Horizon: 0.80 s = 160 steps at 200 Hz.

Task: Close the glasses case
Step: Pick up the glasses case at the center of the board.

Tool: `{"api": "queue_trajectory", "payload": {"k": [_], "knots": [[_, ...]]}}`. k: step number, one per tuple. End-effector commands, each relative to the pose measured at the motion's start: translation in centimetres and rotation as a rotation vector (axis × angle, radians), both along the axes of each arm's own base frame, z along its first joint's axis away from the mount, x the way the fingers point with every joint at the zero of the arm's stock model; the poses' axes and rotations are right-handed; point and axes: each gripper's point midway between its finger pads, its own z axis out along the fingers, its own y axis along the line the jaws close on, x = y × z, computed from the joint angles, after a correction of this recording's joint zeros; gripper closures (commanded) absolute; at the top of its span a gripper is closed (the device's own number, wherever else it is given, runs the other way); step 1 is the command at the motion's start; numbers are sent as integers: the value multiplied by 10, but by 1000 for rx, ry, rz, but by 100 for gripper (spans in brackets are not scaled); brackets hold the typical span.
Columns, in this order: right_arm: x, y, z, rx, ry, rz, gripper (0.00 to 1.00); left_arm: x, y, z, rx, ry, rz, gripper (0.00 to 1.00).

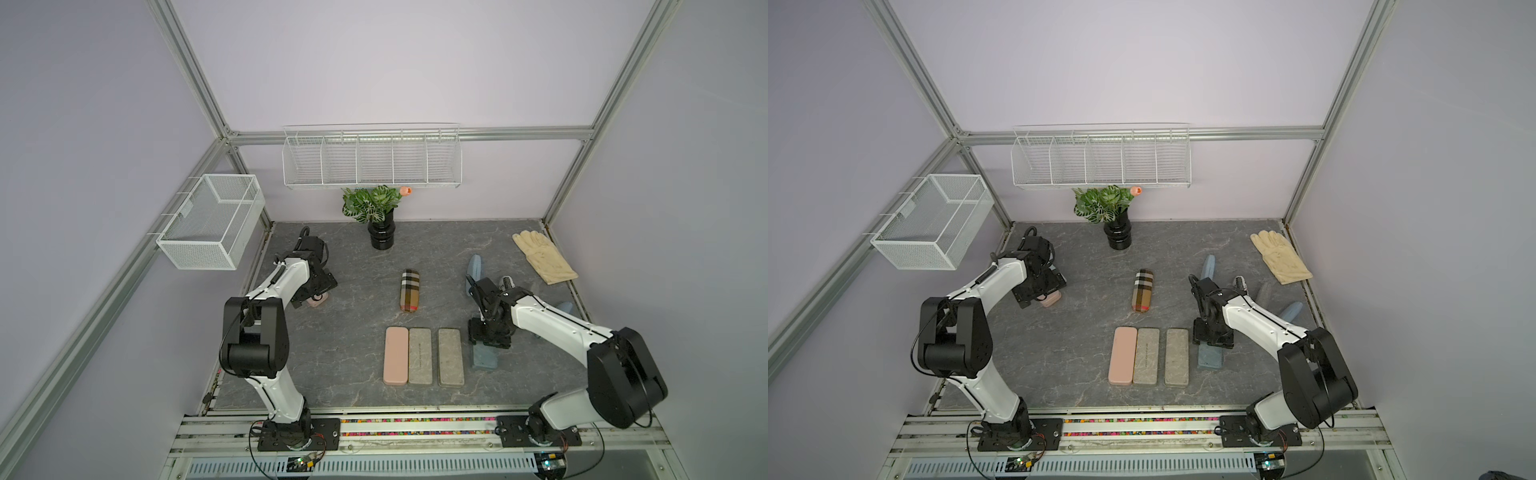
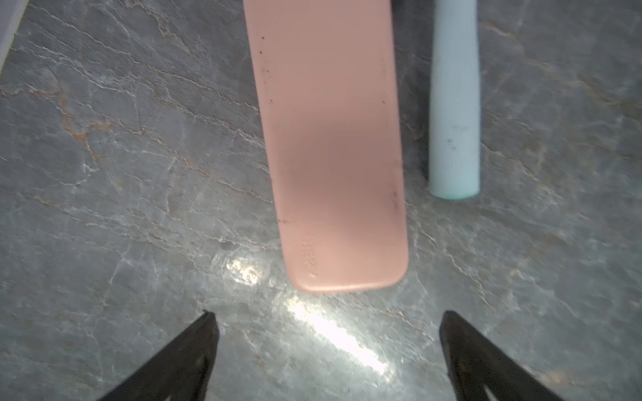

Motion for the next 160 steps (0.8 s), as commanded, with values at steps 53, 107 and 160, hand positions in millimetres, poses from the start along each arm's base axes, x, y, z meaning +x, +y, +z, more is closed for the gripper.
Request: {"api": "queue_trajectory", "payload": {"k": [53, 107, 160], "knots": [[-1, 7, 2, 26, 15, -10, 40, 39, 25, -21, -13, -20, 25, 0], [2, 11, 0, 33, 23, -4, 40, 52, 28, -26, -27, -26, 23, 1], [0, 14, 3, 33, 29, 2, 41, 54, 25, -42, -58, -2, 18, 35]]}}
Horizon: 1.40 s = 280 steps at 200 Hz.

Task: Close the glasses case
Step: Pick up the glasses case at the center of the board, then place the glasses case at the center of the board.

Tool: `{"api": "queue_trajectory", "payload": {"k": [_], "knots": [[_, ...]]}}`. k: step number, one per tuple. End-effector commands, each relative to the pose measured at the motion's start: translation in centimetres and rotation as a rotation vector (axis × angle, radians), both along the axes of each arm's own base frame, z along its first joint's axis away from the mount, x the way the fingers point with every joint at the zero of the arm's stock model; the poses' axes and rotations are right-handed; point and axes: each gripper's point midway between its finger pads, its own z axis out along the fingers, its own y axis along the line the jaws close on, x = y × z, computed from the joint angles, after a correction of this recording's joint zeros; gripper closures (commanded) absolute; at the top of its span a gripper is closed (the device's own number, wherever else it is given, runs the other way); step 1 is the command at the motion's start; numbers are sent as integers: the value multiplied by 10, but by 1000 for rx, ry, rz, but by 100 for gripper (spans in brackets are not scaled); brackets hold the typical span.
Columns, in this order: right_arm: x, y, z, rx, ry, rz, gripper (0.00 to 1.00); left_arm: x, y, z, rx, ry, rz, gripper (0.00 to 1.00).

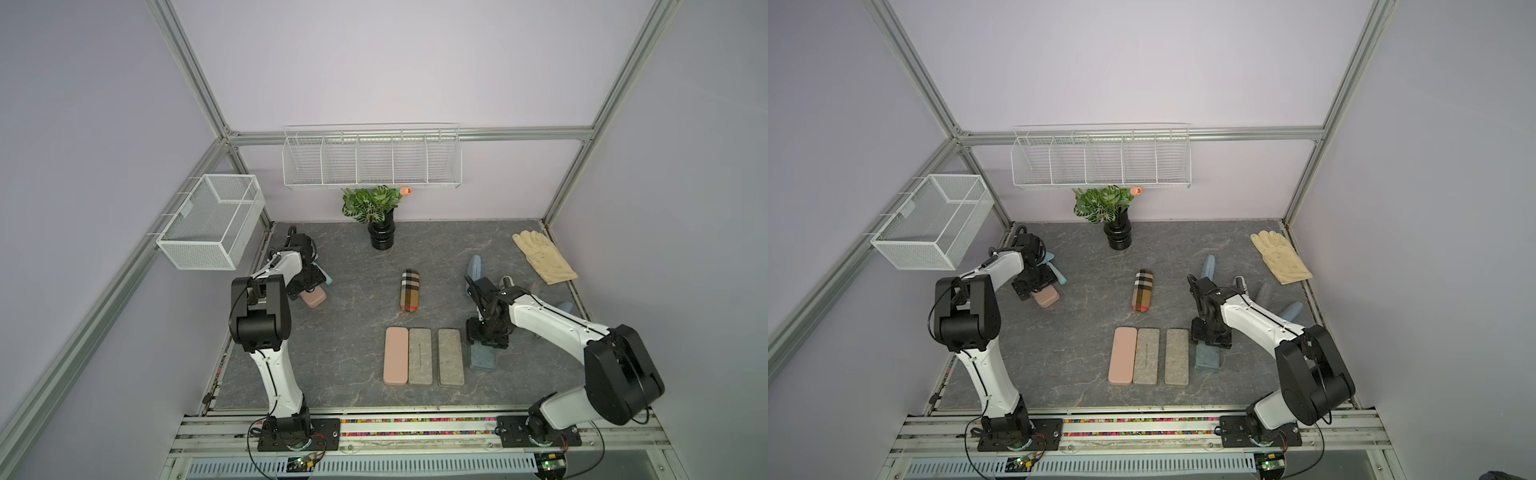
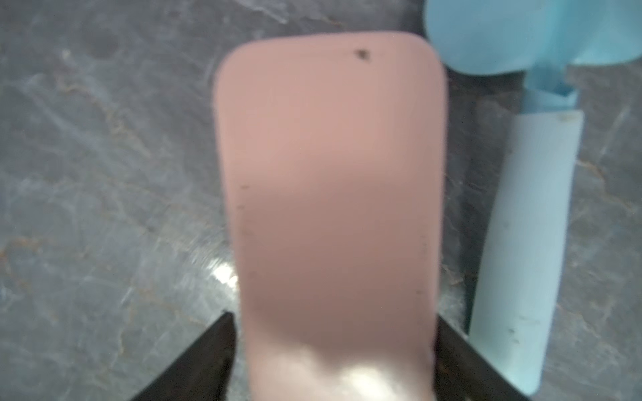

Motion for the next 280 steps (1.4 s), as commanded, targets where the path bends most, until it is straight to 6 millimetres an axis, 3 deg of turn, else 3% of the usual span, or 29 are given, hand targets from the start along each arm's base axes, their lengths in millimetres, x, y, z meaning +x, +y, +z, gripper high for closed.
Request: {"api": "queue_trajectory", "payload": {"k": [1, 27, 62, 125, 167, 213, 280], "knots": [[0, 6, 5, 13, 3, -2, 41, 2, -1, -6, -21, 7, -10, 36], [-5, 8, 5, 18, 1, -6, 41, -15, -9, -7, -65, 7, -3, 43], [-10, 10, 5, 35, -10, -13, 41, -65, -25, 8, -85, 1, -23, 43], [-38, -4, -8, 9, 17, -20, 40, -159, -104, 38, -114, -28, -211, 43], [-52, -3, -22, -16, 33, 3, 40, -209, -145, 36, -145, -26, -345, 43], [-54, 9, -32, -27, 30, 17, 35, -240, -179, 15, -145, 23, -459, 43], [-47, 12, -32, -35, 0, 4, 28, -246, -204, -2, -141, 49, -528, 43]]}}
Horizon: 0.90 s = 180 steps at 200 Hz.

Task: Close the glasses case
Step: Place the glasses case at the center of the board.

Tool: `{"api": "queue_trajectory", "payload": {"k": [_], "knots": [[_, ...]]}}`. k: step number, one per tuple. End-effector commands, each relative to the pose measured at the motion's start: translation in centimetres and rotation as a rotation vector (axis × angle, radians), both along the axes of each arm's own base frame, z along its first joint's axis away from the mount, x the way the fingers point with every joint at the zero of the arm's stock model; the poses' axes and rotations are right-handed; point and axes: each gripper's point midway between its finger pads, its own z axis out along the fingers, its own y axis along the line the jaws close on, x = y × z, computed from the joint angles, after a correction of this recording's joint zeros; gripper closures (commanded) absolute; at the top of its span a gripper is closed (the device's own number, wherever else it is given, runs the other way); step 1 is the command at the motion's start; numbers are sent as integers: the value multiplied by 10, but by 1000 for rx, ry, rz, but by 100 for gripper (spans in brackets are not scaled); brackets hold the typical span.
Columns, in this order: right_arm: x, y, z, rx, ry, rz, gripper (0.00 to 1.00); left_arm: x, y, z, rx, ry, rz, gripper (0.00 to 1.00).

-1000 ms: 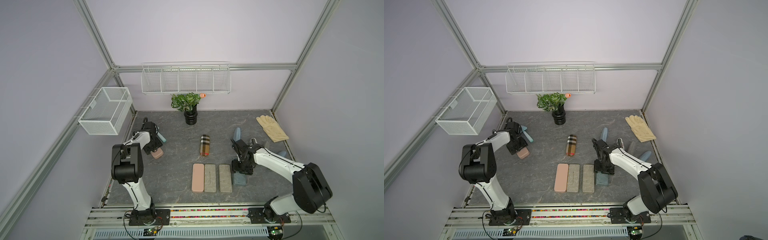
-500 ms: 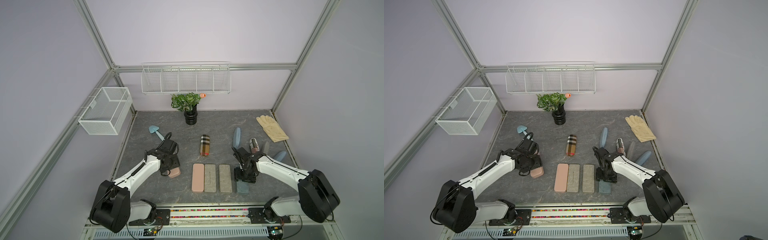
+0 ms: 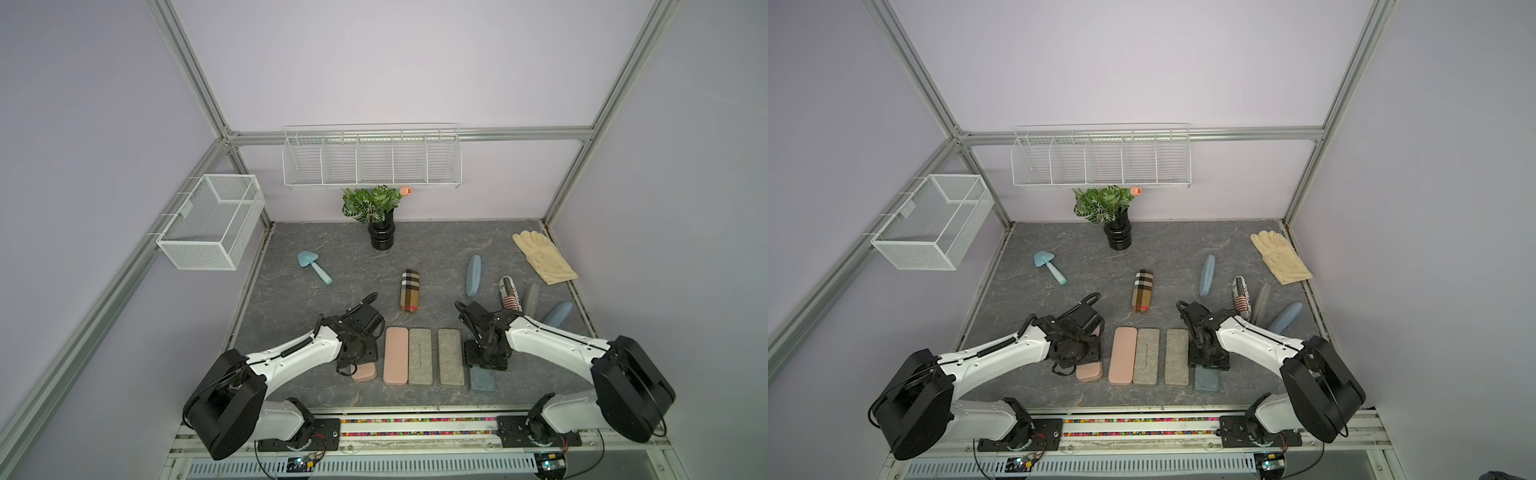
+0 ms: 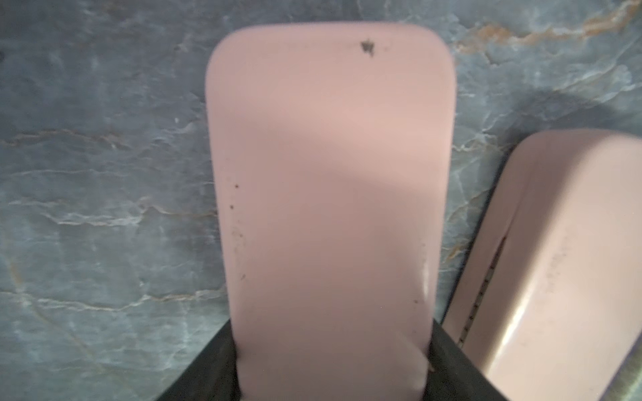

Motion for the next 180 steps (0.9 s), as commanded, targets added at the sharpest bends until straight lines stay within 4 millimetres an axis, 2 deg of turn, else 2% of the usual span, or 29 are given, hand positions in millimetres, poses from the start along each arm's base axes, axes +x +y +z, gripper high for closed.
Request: {"api": "queue_trajectory", "payload": {"k": [1, 32, 58, 86, 117, 124, 135, 142, 149, 157, 164, 180], "knots": [[6, 7, -5, 13, -18, -23, 28, 5, -14, -2, -28, -8, -5, 43], [11, 8, -2, 11, -37, -29, 16, 2, -17, -4, -23, 1, -21, 41], [12, 5, 8, 6, -58, -34, 10, -4, -13, -2, -11, 9, -28, 29], [13, 0, 31, 13, -103, -38, 7, -11, -9, 6, -8, 6, -34, 17], [12, -15, 60, -12, -172, -51, 6, -12, -5, 23, -18, -17, -39, 13], [6, -24, 62, -38, -159, -59, 7, -12, -5, 27, -21, -24, -39, 13], [3, -36, 63, -64, -156, -82, 17, -12, -2, 33, -13, -35, -38, 13], [1, -45, 61, -92, -145, -101, 29, -12, 1, 35, -4, -40, -37, 13], [-3, -53, 58, -117, -130, -123, 46, -12, 4, 38, 10, -46, -35, 13], [-7, -63, 54, -148, -113, -145, 59, -12, 9, 41, 30, -50, -30, 14], [-10, -69, 49, -169, -103, -162, 65, -11, 13, 44, 47, -61, -23, 14], [-16, -76, 38, -185, -84, -184, 71, -9, 23, 52, 84, -88, 17, 15]]}}
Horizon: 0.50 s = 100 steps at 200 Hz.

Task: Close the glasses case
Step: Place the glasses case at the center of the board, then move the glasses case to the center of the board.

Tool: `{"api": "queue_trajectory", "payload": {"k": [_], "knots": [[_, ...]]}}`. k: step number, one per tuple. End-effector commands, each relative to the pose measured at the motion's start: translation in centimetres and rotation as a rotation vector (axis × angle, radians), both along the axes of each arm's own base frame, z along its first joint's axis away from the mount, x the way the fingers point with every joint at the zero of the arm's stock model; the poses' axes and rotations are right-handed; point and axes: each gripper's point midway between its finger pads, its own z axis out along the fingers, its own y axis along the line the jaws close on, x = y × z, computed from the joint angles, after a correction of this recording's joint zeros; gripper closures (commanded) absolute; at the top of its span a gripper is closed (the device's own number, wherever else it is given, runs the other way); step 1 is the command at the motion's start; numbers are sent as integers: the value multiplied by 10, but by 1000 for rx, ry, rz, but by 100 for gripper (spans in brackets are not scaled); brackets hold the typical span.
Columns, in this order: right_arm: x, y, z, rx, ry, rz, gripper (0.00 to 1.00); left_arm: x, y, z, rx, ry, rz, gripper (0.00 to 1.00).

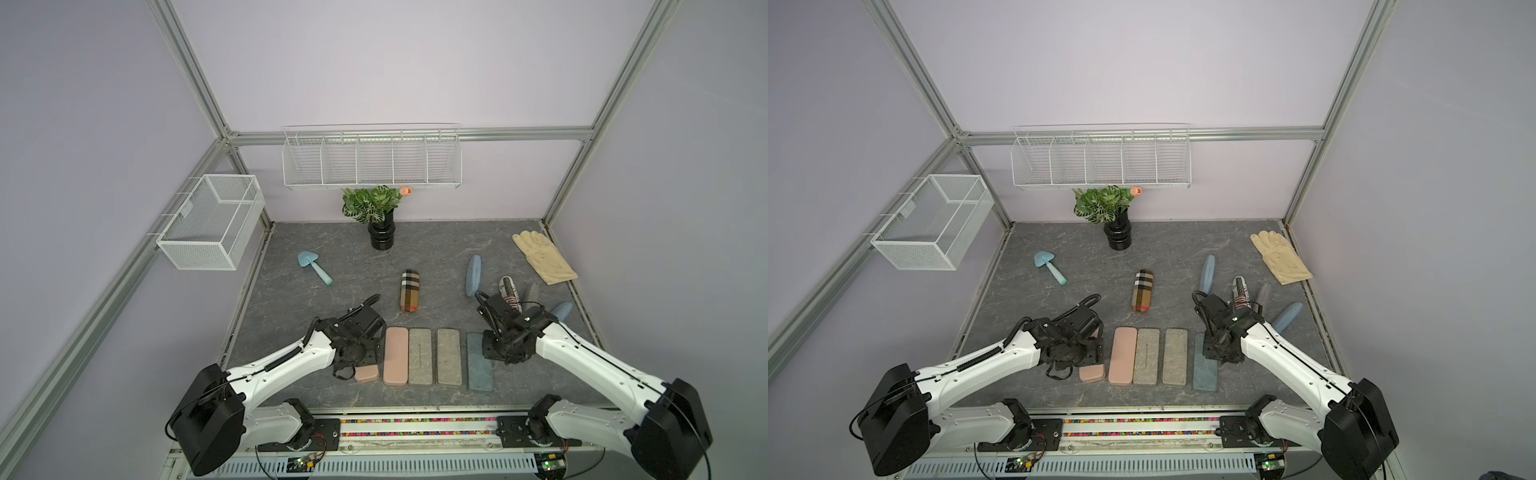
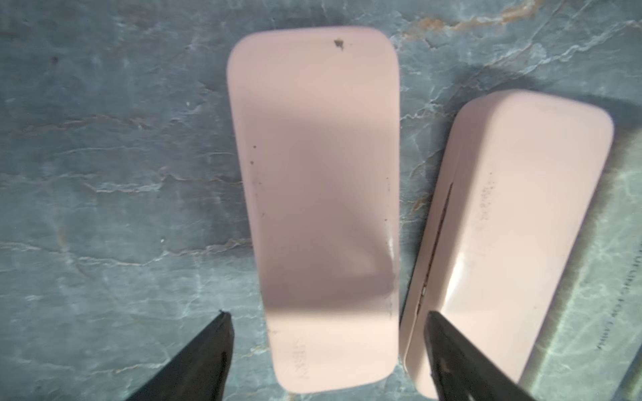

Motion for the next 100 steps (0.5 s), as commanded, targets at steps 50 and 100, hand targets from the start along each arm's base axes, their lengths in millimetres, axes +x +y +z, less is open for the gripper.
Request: {"api": "queue_trajectory", "payload": {"k": [50, 100], "knots": [[-29, -14, -42, -27, 120, -56, 72, 13, 31, 12, 117, -53, 102, 16], [-22, 13, -40, 64, 132, -10, 72, 26, 51, 6, 147, -29, 173, 16]]}}
